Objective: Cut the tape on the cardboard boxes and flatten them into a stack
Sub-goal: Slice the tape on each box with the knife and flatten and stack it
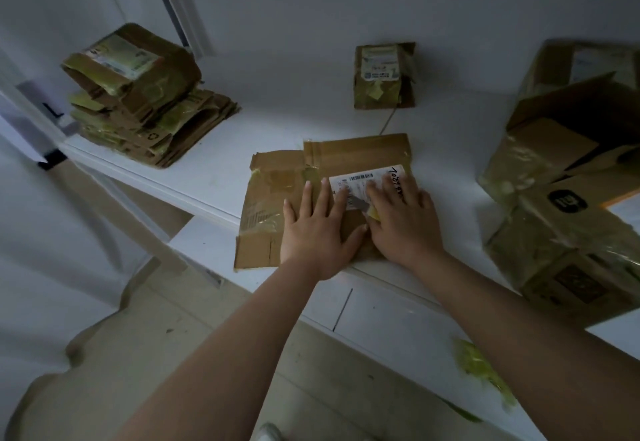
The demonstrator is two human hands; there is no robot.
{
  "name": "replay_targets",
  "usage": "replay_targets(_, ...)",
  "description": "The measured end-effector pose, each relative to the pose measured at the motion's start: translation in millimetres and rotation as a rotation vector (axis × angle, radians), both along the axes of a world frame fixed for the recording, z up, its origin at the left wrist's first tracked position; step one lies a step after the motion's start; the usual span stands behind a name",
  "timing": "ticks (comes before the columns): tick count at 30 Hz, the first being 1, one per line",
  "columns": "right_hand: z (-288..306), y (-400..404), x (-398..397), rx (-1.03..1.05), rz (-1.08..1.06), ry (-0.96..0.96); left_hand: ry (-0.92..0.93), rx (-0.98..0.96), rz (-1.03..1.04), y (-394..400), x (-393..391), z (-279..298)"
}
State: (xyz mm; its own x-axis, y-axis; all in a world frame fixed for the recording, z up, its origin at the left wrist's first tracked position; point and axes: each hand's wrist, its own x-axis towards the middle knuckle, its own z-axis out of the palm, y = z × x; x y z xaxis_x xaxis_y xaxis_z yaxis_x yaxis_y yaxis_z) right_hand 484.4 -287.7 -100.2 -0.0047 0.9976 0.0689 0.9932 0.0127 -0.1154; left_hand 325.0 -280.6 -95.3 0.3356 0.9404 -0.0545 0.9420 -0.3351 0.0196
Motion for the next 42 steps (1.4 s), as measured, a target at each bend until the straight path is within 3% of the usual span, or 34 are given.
replay_targets(4, 1.5, 2.2, -2.0, 0.027, 0.003, 0.021, -0.027, 0.008, 0.001, 1.5, 1.0, 0.4)
replay_targets(6, 4.4, 2.4, 1.6, 0.029, -0.015, 0.163, -0.171, -0.085, 0.001, 2.0, -0.2, 9.8)
replay_targets(7, 9.5, 2.9, 5.4, 0.013, -0.053, 0.361, -0.328, -0.173, 0.030, 1.7, -3.2, 19.8)
replay_targets(9, 31.5, 2.7, 14.1, -0.088, -0.147, 0.934, -0.602, -0.337, 0.091, 0.7, -12.2, 40.6)
replay_targets(10, 42.3, 2.7, 18.8, -0.114, -0.177, 1.136, -0.592, -0.344, 0.092, -0.1, -17.1, 47.4)
replay_targets(11, 51.0, 3.1, 23.6, -0.103, -0.192, 1.194, -0.494, -0.293, 0.084, -0.7, -21.7, 50.0)
replay_targets(13, 61.3, 4.5, 28.4, -0.010, -0.204, 1.036, -0.309, -0.146, 0.113, -1.4, -31.2, 46.2)
replay_targets(15, 61.5, 5.0, 29.7, 0.061, -0.242, 0.697, -0.264, -0.047, 0.206, -2.2, -39.1, 39.5)
replay_targets(17, 55.6, 1.1, 29.3, -0.024, -0.310, 0.449, -0.250, -0.018, 0.314, -6.7, -47.1, 36.5)
replay_targets(20, 49.1, -7.3, 23.5, -0.112, -0.340, 0.335, -0.256, -0.050, 0.532, -15.3, -58.3, 36.8)
replay_targets(23, 48.7, -6.9, 15.1, -0.018, -0.353, 0.435, -0.317, -0.127, 0.654, -20.3, -67.4, 32.9)
replay_targets(27, 54.9, -2.8, 4.7, -0.003, -0.418, 0.574, -0.537, -0.240, 0.698, -24.4, -72.4, 29.5)
replay_targets(35, 87.3, 31.6, -35.6, 0.184, -0.448, 0.669, -0.268, 0.321, 0.508, 21.4, -103.5, 92.7)
replay_targets(38, 96.5, 54.6, -59.6, 0.217, -0.415, 0.731, -0.174, 0.438, 0.439, 50.6, -130.0, 115.9)
replay_targets(42, 109.5, 89.3, -107.2, 0.309, -0.352, 0.785, -0.190, 0.492, 0.395, 90.9, -185.5, 136.8)
